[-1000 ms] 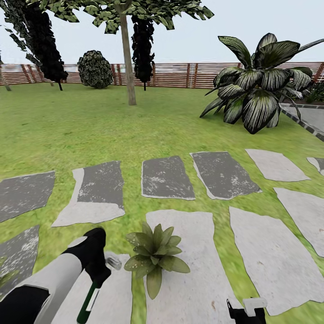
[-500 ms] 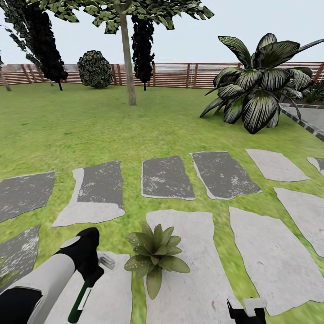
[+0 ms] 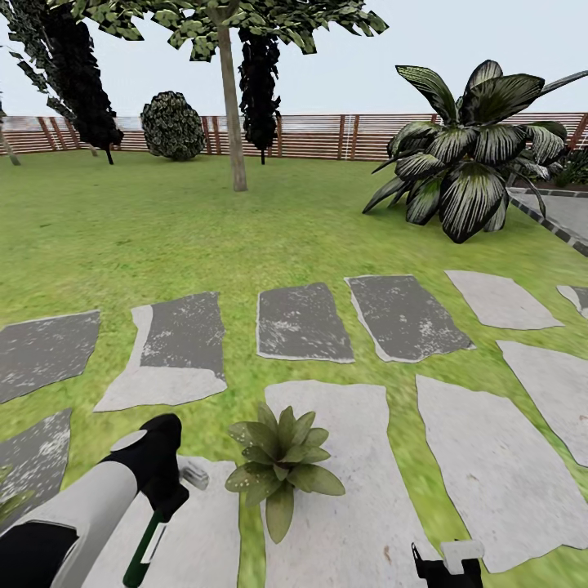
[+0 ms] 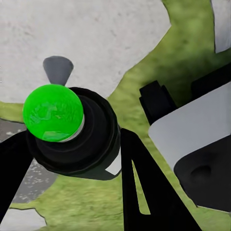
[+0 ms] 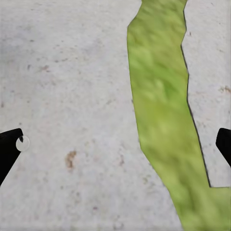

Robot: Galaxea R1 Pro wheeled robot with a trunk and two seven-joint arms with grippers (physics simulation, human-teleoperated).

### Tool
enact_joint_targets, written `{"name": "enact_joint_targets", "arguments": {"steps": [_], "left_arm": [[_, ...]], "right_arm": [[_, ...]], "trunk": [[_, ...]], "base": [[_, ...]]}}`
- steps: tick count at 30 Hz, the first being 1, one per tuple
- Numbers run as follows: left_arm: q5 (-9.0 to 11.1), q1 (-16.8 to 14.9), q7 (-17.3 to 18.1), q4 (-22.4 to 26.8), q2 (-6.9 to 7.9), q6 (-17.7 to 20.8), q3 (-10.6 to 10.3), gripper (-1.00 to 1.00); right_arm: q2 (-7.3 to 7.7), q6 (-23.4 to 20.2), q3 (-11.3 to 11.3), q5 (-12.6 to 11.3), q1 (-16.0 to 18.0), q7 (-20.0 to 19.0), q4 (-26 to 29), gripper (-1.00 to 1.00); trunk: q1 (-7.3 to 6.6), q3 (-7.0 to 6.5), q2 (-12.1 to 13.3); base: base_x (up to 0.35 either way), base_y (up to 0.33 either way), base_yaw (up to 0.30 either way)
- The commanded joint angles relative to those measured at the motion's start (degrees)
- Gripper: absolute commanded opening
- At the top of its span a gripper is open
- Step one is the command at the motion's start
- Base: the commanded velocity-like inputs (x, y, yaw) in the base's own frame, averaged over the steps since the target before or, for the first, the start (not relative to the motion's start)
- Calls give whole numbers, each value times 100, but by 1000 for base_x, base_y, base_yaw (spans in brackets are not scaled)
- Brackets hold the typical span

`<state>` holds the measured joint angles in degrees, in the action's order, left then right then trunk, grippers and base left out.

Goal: Pick up the pesticide atomizer in the garden and spray insectifuge to fully cover both potted plants in the garden.

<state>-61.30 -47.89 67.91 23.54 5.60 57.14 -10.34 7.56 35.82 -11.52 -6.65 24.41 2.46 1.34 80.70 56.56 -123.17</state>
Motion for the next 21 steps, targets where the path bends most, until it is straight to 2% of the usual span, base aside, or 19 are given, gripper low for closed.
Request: {"name": "enact_joint_targets", "arguments": {"steps": [1, 5, 10, 13, 16, 19, 21], "left_arm": [[-40, -1, 57, 23, 4, 42, -6, -100], [-32, -26, 64, 79, 33, 50, 16, -100], [23, -68, 124, 773, -146, 47, 15, -100], [36, -102, 133, 898, -225, 44, 8, -100], [13, -139, 146, 926, -241, 43, 1, -100], [4, -354, 248, 927, -247, 50, -6, -100], [-10, -585, 479, 909, -307, 56, -18, -100]], "right_arm": [[0, 16, -52, -55, 2, 9, -2, 100], [0, 18, -52, -55, 2, 9, -2, 100], [0, 16, -52, -55, 2, 9, -2, 100], [0, 14, -52, -55, 2, 9, -2, 100], [0, 14, -52, -55, 2, 5, -2, 100], [0, 14, -52, -55, 2, 6, -2, 100], [0, 15, -52, -55, 2, 8, 0, 100]], "trunk": [[-1, 5, -2], [-1, 5, -2], [-1, 5, -2], [-1, 5, -2], [-1, 5, -2], [-1, 5, -2], [-1, 5, -2]], "base": [[0, 0, 0], [0, 0, 0], [0, 0, 0], [-105, 0, 0], [-287, 0, 0], [-141, 0, 0], [-23, 0, 0]]}}
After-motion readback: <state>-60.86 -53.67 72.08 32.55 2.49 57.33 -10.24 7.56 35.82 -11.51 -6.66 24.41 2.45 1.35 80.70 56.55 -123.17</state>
